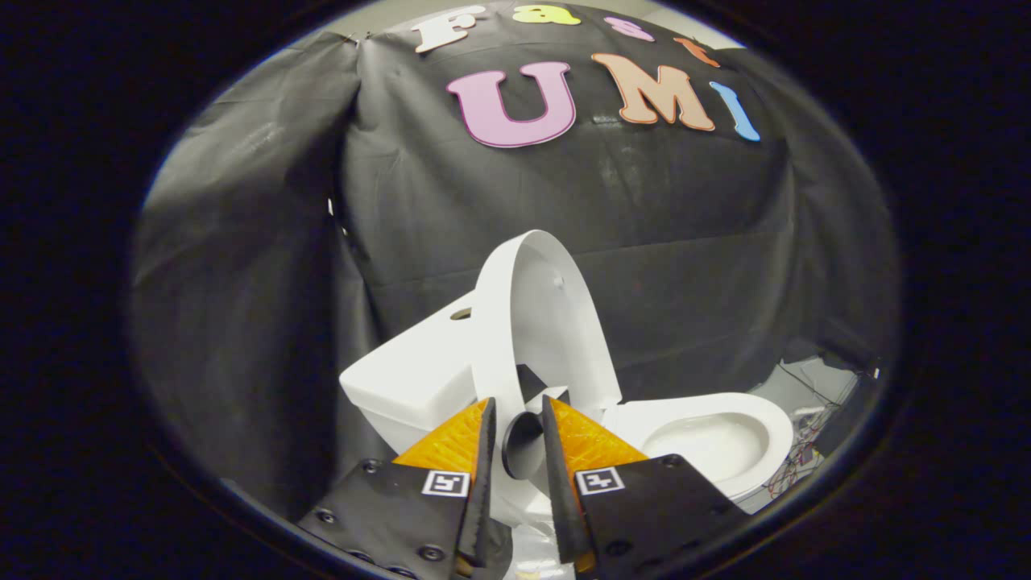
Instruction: Open the toilet lid.
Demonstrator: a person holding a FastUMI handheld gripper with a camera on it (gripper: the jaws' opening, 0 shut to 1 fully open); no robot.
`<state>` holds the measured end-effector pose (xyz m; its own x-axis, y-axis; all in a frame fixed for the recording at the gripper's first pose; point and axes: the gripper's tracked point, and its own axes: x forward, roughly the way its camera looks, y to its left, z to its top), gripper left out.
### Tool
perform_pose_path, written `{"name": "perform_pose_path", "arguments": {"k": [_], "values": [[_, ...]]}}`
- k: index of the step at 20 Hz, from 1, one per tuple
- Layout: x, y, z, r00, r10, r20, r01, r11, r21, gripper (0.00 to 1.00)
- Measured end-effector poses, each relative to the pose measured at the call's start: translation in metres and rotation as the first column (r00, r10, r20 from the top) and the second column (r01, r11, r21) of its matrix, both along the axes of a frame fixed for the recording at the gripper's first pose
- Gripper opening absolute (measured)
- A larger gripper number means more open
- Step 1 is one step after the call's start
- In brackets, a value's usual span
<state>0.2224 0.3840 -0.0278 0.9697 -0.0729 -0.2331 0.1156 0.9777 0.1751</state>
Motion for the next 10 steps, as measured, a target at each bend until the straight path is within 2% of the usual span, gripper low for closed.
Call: {"name": "perform_pose_path", "arguments": {"k": [3,10], "values": [[-0.020,-0.016,0.016,0.998,-0.008,0.055,0.007,1.000,0.010,0.98],[-0.074,-0.067,0.024,0.996,-0.005,0.086,0.013,0.996,-0.088,0.99]]}}
